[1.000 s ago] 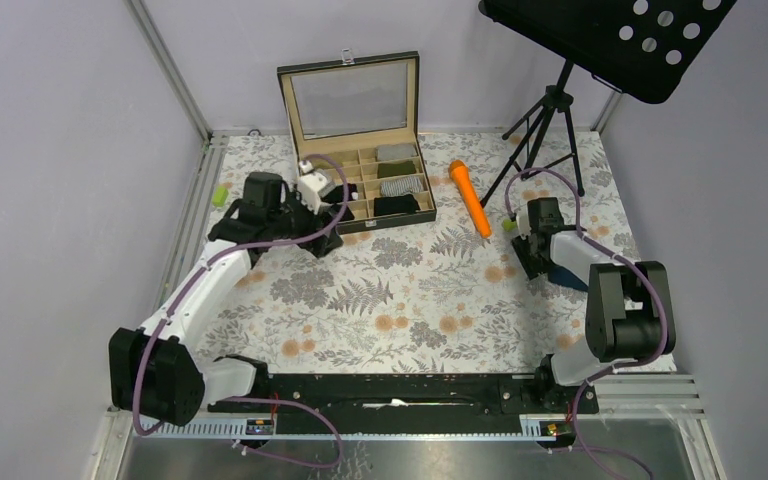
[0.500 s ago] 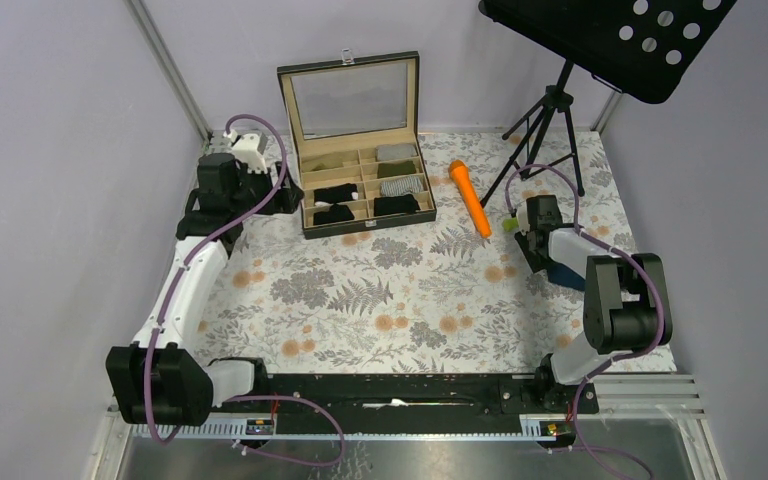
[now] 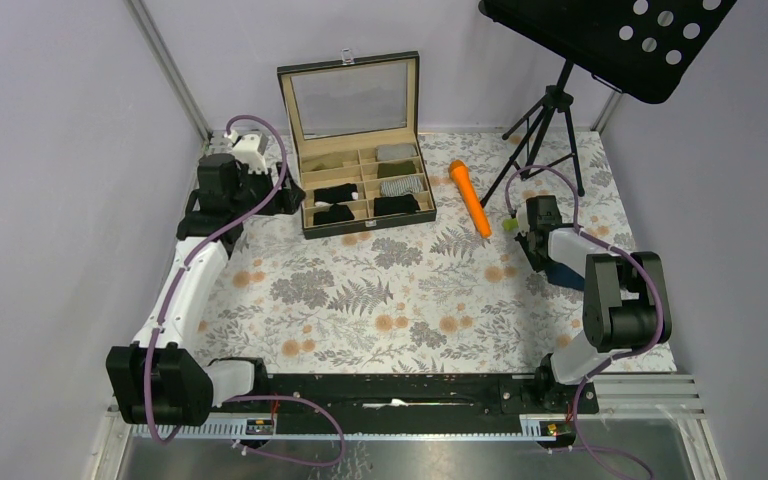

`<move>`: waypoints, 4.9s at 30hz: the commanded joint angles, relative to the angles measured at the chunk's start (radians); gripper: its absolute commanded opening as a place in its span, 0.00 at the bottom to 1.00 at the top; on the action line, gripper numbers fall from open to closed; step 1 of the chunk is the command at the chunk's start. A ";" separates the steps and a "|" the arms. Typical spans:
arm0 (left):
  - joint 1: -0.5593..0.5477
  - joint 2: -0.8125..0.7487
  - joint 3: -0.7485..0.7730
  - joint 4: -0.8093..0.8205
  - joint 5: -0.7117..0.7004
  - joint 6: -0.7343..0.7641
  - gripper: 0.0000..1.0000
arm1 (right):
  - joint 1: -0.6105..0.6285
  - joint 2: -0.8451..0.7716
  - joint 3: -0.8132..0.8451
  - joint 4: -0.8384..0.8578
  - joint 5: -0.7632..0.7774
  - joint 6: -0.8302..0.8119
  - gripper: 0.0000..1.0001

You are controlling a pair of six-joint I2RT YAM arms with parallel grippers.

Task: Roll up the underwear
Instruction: Move the underwear to the center of the board, then roll the underwear to the center of the board.

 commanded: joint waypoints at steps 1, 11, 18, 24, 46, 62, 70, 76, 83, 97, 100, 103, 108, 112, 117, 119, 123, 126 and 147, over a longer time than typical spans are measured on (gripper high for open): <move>0.006 -0.012 -0.012 0.065 0.034 -0.015 0.76 | -0.006 0.017 -0.002 -0.029 -0.019 0.015 0.21; 0.006 -0.001 -0.041 0.084 0.055 -0.021 0.76 | -0.006 -0.013 0.000 -0.070 -0.073 0.006 0.00; 0.007 0.006 -0.049 0.086 0.066 -0.014 0.76 | -0.004 -0.049 0.008 -0.122 -0.159 0.010 0.00; 0.006 0.018 -0.057 0.094 0.072 -0.015 0.76 | 0.009 -0.098 0.033 -0.186 -0.214 0.016 0.00; -0.001 0.061 -0.065 0.112 0.183 0.026 0.76 | 0.280 -0.438 0.123 -0.387 -0.694 0.187 0.13; -0.325 0.197 -0.048 -0.076 0.315 0.282 0.68 | 0.175 -0.408 0.087 -0.380 -0.708 0.257 0.40; -0.487 0.389 0.056 -0.115 0.363 0.252 0.63 | 0.176 -0.324 0.089 -0.328 -0.747 0.370 0.52; -0.508 0.338 0.012 -0.154 0.348 0.309 0.61 | 0.257 -0.370 0.165 -0.431 -0.895 0.142 0.46; -0.613 0.078 -0.187 -0.090 0.305 0.720 0.66 | 0.389 -0.438 0.181 -0.383 -0.760 0.086 0.43; -0.772 0.305 -0.241 0.024 0.171 1.415 0.54 | 0.362 -0.543 0.253 -0.449 -0.686 0.179 0.42; -0.778 0.383 -0.233 0.040 0.158 1.450 0.53 | 0.326 -0.570 0.223 -0.449 -0.710 0.189 0.42; -0.788 0.447 -0.196 0.021 0.140 1.469 0.45 | 0.289 -0.587 0.204 -0.439 -0.730 0.206 0.42; -0.794 0.498 -0.157 -0.103 0.115 1.570 0.18 | 0.266 -0.586 0.211 -0.433 -0.731 0.200 0.42; -0.792 0.482 -0.077 -0.192 0.134 1.509 0.01 | 0.264 -0.586 0.204 -0.427 -0.720 0.183 0.42; -0.744 0.424 0.048 -0.379 0.207 1.411 0.00 | 0.264 -0.590 0.163 -0.421 -0.721 0.174 0.42; -0.713 0.408 0.109 -0.477 0.245 1.340 0.00 | 0.265 -0.590 0.154 -0.410 -0.723 0.177 0.42; -0.653 0.388 0.210 -0.672 0.369 1.168 0.00 | 0.264 -0.584 0.152 -0.384 -0.720 0.180 0.43; -0.652 0.326 0.200 -0.787 0.435 1.106 0.00 | 0.264 -0.579 0.157 -0.379 -0.722 0.182 0.43; -0.510 0.630 0.498 -0.127 0.197 -0.089 0.00 | 0.159 -0.524 0.158 -0.330 -0.736 0.346 0.41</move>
